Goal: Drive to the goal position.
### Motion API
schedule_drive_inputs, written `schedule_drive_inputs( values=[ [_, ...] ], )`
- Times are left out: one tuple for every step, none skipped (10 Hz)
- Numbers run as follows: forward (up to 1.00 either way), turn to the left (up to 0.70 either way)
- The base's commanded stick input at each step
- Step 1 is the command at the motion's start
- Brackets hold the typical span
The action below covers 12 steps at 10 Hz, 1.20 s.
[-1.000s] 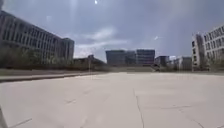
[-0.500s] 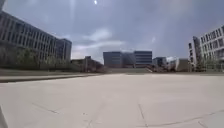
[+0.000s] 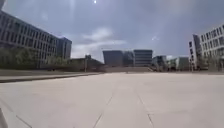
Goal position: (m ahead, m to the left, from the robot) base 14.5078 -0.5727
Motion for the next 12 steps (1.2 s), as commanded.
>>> schedule_drive_inputs(
  values=[
    [1.0,0.0],
    [1.0,0.0],
    [1.0,0.0],
    [1.0,0.0],
    [1.0,0.0],
    [1.0,0.0],
    [1.0,0.0],
    [1.0,0.0],
    [1.0,0.0],
    [1.0,0.0],
    [1.0,0.0],
    [1.0,-0.02]
  ],
)
